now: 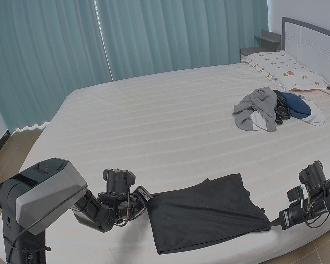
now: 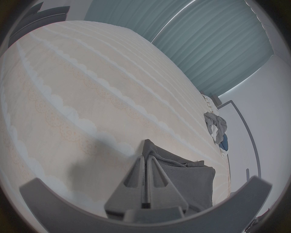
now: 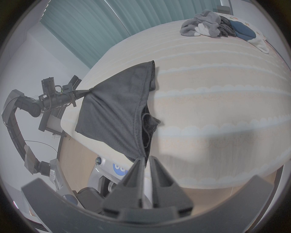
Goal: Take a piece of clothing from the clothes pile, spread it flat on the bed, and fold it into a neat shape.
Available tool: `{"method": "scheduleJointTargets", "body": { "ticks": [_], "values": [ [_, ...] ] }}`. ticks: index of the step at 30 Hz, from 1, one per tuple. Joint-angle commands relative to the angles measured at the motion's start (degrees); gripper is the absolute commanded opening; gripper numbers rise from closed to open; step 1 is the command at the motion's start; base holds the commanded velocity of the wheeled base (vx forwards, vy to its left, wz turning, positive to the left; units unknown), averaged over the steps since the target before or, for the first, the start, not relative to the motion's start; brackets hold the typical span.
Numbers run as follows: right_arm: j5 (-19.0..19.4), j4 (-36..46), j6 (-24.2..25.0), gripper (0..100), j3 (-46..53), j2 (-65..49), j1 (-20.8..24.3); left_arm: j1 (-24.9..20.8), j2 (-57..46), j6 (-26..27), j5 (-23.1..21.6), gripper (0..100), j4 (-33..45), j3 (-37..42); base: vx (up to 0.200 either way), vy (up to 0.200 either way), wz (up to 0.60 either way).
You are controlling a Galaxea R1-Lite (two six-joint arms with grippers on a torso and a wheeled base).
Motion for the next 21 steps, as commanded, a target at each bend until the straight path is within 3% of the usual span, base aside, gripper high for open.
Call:
{"method": "scheduleJointTargets", "body": {
  "ticks": [1,7,11,18,21],
  "values": [
    [0.58,-0.27,1.90,100,-3.86,0.29,0.12,-0.02,-0.03,-0.02,-0.01,0,-0.03,0.09,0.000,0.000,0.00],
    [0.67,-0.09,14.03,100,-13.96,0.55,0.65,-0.02,-0.03,-0.02,-0.01,0,-0.03,0.18,0.000,0.000,0.00],
    [-0.83,0.35,19.83,100,-21.87,6.70,1.88,-0.02,-0.03,-0.02,-0.01,0,-0.11,0.18,0.000,0.000,0.00],
    [-8.03,-0.27,24.93,100,-32.07,16.63,4.96,-0.02,-0.03,-0.02,-0.01,0,-0.11,0.18,0.000,0.000,0.00],
    [-9.18,-0.27,26.16,100,-35.32,18.83,5.92,-0.02,-0.03,-0.02,-0.01,0,-0.11,0.27,0.000,0.000,0.00]
  ]
}}
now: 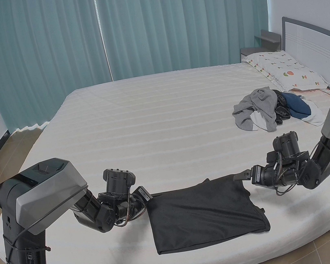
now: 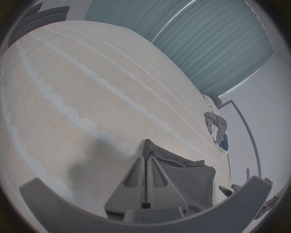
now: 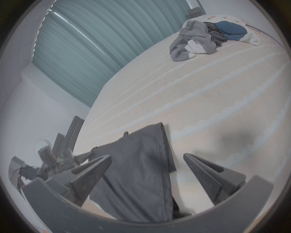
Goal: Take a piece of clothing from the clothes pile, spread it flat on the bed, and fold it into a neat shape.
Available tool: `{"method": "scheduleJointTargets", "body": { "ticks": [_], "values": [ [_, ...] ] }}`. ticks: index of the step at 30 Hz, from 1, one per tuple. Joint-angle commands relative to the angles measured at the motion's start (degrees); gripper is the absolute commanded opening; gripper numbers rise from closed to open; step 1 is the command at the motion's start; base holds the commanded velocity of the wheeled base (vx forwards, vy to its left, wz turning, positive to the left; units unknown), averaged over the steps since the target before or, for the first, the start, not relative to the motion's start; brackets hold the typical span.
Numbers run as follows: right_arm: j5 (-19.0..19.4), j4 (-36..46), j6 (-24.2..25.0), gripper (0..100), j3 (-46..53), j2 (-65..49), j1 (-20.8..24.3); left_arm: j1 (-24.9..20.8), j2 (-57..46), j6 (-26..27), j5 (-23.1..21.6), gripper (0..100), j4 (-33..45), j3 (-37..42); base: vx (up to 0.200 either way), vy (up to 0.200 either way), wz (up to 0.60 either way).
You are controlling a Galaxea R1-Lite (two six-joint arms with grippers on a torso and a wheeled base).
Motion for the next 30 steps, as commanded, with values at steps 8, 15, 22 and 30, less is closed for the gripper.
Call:
{"method": "scheduleJointTargets", "body": {
  "ticks": [8,15,22,30],
  "values": [
    [-5.55,-0.21,2.76,100,-12.25,11.41,2.60,-0.01,-0.12,-0.02,0.00,0,-0.05,0.08,0.000,0.000,0.00],
    [-5.90,-0.21,2.76,0,-12.69,11.68,2.07,-0.01,-0.03,-0.02,0.00,0,-0.05,0.08,0.000,0.000,0.00],
    [-8.01,-0.29,2.93,0,-15.06,11.50,0.84,-0.01,-0.03,0.06,0.00,0,-0.23,0.00,0.000,0.000,0.00],
    [-8.45,-0.29,5.22,0,-15.41,11.32,0.93,-0.19,-0.47,-0.02,0.00,0,-0.49,0.61,0.000,0.000,0.00]
  ]
}}
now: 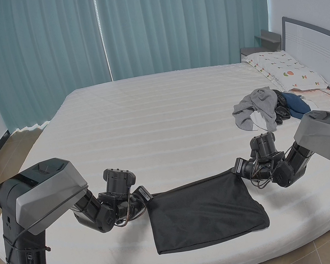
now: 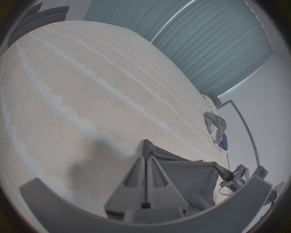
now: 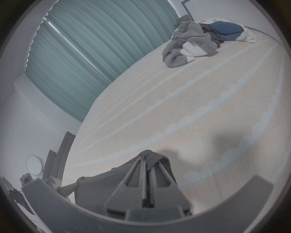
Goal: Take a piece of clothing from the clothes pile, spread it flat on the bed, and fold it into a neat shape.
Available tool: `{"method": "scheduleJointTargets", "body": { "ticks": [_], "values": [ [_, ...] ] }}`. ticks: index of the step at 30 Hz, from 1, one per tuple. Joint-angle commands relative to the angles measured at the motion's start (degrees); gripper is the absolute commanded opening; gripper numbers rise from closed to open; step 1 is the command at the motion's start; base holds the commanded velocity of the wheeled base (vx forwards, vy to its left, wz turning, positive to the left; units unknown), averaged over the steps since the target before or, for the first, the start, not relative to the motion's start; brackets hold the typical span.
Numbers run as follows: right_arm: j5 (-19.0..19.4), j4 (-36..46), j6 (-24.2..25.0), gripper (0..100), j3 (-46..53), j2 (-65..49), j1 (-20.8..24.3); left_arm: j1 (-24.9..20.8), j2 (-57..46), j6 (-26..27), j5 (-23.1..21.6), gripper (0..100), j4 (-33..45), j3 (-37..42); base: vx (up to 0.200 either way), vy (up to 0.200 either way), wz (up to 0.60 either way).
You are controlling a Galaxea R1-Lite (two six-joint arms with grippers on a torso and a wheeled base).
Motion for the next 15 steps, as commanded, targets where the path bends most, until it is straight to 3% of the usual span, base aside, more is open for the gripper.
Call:
{"method": "scheduleJointTargets", "body": {
  "ticks": [1,4,5,11,12,15],
  "values": [
    [-0.05,0.00,0.02,0,0.06,-0.15,0.08,-0.23,-0.33,0.01,-0.06,0,-0.23,0.86,0.000,0.000,0.00],
    [-0.05,0.00,0.20,0,-0.03,-0.15,-0.01,-0.23,-0.60,-0.16,-0.42,0,-0.84,1.65,0.000,0.000,0.00],
    [-0.14,0.00,0.20,0,-0.20,-0.15,-0.01,-0.23,-0.68,-0.16,-0.42,100,-2.51,2.17,0.000,0.000,0.00],
    [-0.14,-0.18,0.29,0,-0.29,-0.24,0.08,0.04,-0.42,-0.42,-0.24,100,-3.57,2.09,0.000,0.000,0.00],
    [-0.14,-0.27,0.37,100,-0.29,-0.24,0.08,0.04,-0.42,-0.42,-0.24,100,-3.57,2.09,0.000,0.000,0.00],
    [-0.14,-1.41,0.29,100,-0.11,-0.24,0.08,0.04,-0.33,-0.51,-0.24,100,-3.57,2.09,0.000,0.000,0.00]
  ]
}}
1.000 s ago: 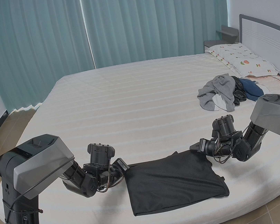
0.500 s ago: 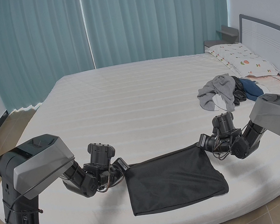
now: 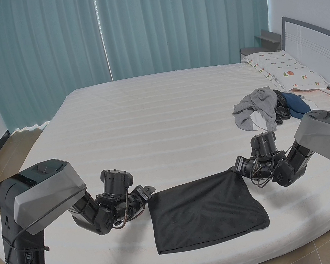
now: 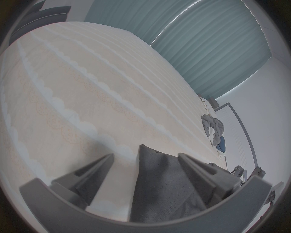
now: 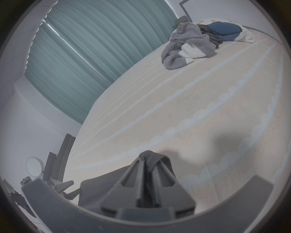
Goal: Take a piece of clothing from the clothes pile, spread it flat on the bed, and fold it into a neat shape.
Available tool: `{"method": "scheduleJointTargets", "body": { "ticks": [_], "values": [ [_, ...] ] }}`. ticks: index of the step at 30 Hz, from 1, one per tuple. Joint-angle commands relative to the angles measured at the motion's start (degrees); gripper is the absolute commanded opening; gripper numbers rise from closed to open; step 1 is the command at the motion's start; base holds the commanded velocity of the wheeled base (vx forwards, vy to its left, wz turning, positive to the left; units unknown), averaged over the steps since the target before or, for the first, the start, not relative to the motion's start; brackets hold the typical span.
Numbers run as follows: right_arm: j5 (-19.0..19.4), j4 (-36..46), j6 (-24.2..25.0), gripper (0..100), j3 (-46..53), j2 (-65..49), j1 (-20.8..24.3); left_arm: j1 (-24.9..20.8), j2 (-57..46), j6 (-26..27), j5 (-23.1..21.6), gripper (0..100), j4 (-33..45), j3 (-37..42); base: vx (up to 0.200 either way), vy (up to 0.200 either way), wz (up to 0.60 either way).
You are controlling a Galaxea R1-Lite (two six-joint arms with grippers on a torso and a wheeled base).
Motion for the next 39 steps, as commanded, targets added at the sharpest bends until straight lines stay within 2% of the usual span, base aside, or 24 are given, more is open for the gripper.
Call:
{"method": "scheduleJointTargets", "body": {
  "ticks": [1,8,13,17,18,19,20,22,23,26,30,38,39],
  "values": [
    [0.06,-0.34,-0.07,100,0.11,-0.17,0.03,0.04,0.03,-0.11,0.00,100,-0.01,0.04,0.000,0.000,0.00],
    [0.15,-0.51,0.02,100,0.46,-0.35,-0.15,0.04,0.12,-0.20,0.09,100,0.08,-0.23,0.000,0.000,0.00],
    [1.11,-0.34,-0.33,100,6.17,-4.66,-0.85,0.21,-0.32,-0.29,0.00,100,0.08,0.21,0.000,0.000,0.00],
    [6.56,-0.25,-1.82,100,14.52,-11.16,-2.70,1.00,-1.11,-0.37,-0.35,100,0.08,0.92,0.000,0.000,0.00],
    [6.56,-0.25,-1.82,100,14.52,-11.16,-2.70,1.00,-1.11,-0.37,-0.35,100,0.08,0.92,0.000,0.000,0.00],
    [10.61,0.10,-4.02,100,19.00,-14.85,-3.84,1.27,-1.02,-0.37,-0.35,100,0.08,0.92,0.000,0.000,0.00],
    [12.72,0.28,-5.52,100,21.81,-16.79,-4.45,1.36,-1.02,-0.37,-0.35,100,0.17,1.00,0.000,0.000,0.00],
    [13.77,0.28,-6.66,100,23.75,-17.93,-4.81,1.44,-0.93,-0.37,-0.35,100,0.17,1.00,0.000,0.000,0.00],
    [15.44,-0.07,-9.03,100,27.97,-19.60,-5.51,1.44,-0.85,-0.37,-0.35,100,0.17,1.00,0.000,0.000,0.00],
    [15.97,-0.25,-10.61,100,30.95,-20.30,-5.77,1.44,-0.85,-0.37,-0.35,100,0.25,1.00,0.000,0.000,0.00],
    [18.52,-0.42,-15.01,100,36.67,-20.39,-5.68,1.36,-0.76,-0.37,-0.35,100,0.08,1.71,0.000,0.000,0.00],
    [18.69,-0.25,-15.97,100,37.99,-18.46,-4.54,1.44,-0.67,-0.37,-0.35,100,0.08,1.62,0.000,0.000,0.00],
    [18.78,-0.25,-16.15,0,38.07,-18.37,-4.54,1.44,-0.67,-0.37,-0.44,100,0.08,1.62,0.000,0.000,0.00]
  ]
}}
